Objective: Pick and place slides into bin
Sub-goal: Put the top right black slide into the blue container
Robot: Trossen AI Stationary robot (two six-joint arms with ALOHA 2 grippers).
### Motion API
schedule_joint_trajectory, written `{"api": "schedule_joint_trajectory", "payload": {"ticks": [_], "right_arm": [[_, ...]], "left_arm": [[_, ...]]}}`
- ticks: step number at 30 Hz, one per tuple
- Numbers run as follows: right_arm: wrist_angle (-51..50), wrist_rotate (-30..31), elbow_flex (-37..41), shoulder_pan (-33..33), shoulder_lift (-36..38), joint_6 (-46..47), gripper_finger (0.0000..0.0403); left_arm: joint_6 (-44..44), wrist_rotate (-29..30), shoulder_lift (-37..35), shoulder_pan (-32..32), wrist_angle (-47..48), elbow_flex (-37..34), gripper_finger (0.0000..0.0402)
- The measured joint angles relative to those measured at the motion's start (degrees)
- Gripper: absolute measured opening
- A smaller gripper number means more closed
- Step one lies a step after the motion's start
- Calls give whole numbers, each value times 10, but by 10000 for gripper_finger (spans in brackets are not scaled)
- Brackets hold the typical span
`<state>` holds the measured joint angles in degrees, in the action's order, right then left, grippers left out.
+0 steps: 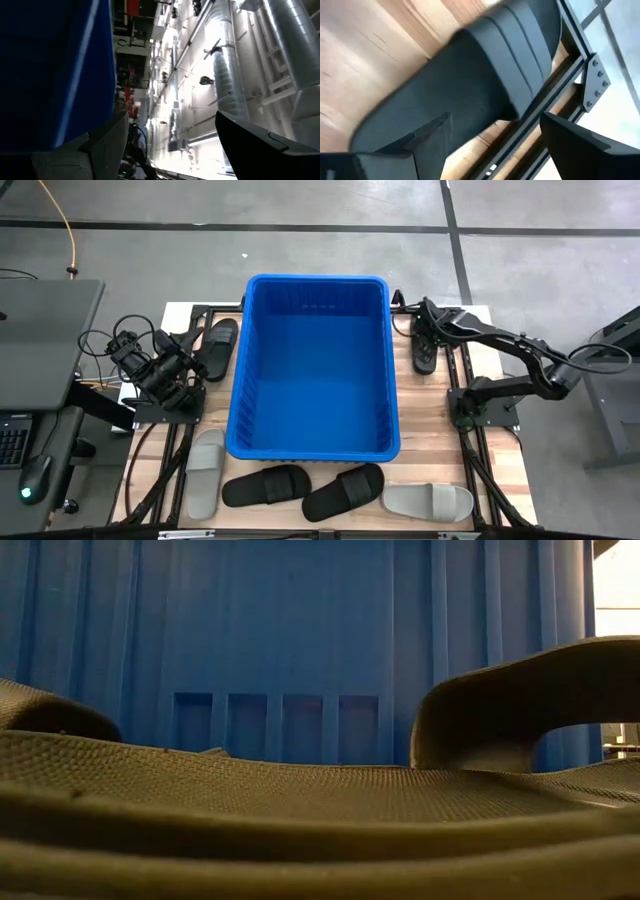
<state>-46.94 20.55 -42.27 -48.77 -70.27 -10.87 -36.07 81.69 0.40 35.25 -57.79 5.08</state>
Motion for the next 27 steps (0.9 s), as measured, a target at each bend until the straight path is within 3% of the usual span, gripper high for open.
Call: {"api": "schedule_joint_trajectory", "payload": {"ticks": [6,11,16,21,27], "right_arm": [[13,19,1,-7,-26,-9,291],[20,89,0,8,-43,-31,291],[23,76,1,18,-47,-44,291],[9,118,1,47,-64,-32,291],[11,121,0,53,-127,0,291]], "left_arm": [[0,34,0,0,6,0,289],[-2,33,0,0,9,0,289],[-2,36,0,0,11,0,289],[-2,40,0,0,10,0,289],[-2,34,0,0,10,0,289]]}}
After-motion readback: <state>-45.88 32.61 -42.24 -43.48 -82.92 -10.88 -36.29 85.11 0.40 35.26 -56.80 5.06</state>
